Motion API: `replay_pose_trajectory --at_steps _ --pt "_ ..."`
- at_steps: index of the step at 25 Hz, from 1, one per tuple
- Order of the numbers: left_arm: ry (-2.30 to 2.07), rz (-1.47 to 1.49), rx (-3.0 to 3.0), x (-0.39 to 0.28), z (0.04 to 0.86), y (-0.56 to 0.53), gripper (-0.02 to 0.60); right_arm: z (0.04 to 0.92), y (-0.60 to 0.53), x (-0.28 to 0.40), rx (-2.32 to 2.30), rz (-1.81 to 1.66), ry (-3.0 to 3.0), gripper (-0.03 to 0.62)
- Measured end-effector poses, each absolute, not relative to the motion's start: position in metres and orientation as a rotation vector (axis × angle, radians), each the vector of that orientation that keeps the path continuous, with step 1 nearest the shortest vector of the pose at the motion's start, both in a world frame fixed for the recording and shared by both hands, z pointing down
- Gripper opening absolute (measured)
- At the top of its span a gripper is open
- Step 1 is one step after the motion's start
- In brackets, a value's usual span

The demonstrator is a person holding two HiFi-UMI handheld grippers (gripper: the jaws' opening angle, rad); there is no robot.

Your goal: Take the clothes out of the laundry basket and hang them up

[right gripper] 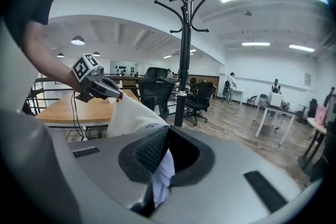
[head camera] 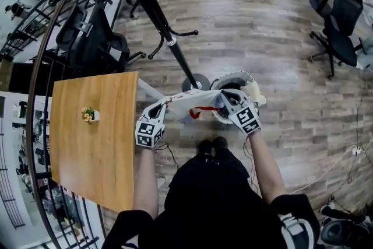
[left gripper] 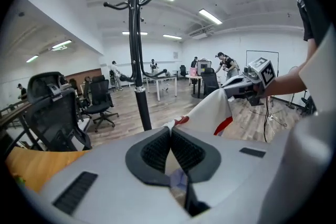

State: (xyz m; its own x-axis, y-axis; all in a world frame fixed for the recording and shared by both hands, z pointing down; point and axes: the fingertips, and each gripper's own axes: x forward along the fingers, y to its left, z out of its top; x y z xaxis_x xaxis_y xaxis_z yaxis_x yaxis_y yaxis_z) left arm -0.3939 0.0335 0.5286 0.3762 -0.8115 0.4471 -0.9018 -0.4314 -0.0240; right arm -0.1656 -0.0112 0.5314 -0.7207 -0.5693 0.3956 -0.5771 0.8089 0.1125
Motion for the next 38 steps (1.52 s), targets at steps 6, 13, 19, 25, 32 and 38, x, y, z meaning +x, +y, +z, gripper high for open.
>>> replay_pose_trajectory --at_steps 6,13,19,25,32,38 --pt "-1.745 0.494 2.396 -0.411 0.461 0.032 0.023 0.477 -0.023 -0.178 0.799 -0.07 -2.697 0.009" --pt "-1.921 0.501 2.375 -0.435 0.416 0.018 0.023 0.429 -0.034 -0.202 0.698 -0.249 -2.767 0.009" --pt "-1.978 0.503 2.386 -0.443 0.39 0.003 0.023 0.412 -0.039 -0.209 0.677 -0.298 -2.778 0.009" --pt "-2.01 0.5 2.417 -0.448 0.371 -0.009 0.023 0.398 -0.049 -0.212 0.702 -0.323 -2.788 0.009" --pt "-2.012 0.472 2.457 -0.473 0.361 -0.043 0.023 0.392 -0.067 -0.234 0.721 -0.362 -2.754 0.009" --pt "-1.973 0.456 2.548 -0.504 0.344 -0.091 0.021 0.383 -0.11 -0.26 0.825 -0.375 -2.732 0.009"
